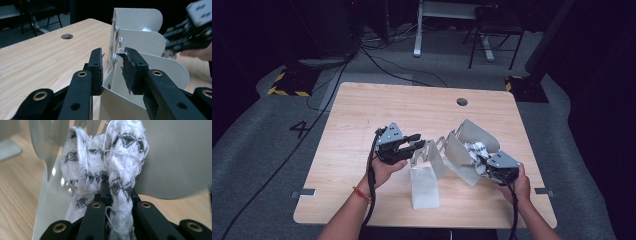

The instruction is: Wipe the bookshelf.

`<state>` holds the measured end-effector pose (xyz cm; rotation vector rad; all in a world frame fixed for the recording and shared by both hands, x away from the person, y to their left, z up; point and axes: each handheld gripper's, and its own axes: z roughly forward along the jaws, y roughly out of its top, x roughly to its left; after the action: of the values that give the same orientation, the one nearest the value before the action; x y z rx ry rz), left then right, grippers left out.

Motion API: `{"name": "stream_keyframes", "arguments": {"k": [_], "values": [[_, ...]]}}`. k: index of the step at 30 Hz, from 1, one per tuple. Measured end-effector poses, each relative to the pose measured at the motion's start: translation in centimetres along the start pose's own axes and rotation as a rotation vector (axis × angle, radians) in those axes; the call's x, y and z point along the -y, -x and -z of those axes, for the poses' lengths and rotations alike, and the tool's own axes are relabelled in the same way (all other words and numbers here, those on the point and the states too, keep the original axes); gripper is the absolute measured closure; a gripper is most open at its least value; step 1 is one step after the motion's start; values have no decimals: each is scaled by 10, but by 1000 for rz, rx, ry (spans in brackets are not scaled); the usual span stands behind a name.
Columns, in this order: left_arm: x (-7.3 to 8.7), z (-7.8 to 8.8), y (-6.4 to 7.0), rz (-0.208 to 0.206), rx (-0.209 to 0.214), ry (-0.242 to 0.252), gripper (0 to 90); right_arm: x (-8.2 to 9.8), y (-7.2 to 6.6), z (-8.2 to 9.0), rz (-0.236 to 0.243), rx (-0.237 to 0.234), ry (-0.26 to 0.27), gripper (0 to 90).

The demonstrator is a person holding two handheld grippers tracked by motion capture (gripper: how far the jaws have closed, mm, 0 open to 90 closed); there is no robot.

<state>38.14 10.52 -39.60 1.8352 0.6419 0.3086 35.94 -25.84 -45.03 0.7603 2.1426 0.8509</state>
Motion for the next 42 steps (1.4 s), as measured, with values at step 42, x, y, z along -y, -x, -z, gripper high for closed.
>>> {"name": "stream_keyframes", "arguments": {"k": [42], "values": [[-1,-8,-2,9,31,-2,715,13,-24,-30,-30,-208,-45,829]]}}
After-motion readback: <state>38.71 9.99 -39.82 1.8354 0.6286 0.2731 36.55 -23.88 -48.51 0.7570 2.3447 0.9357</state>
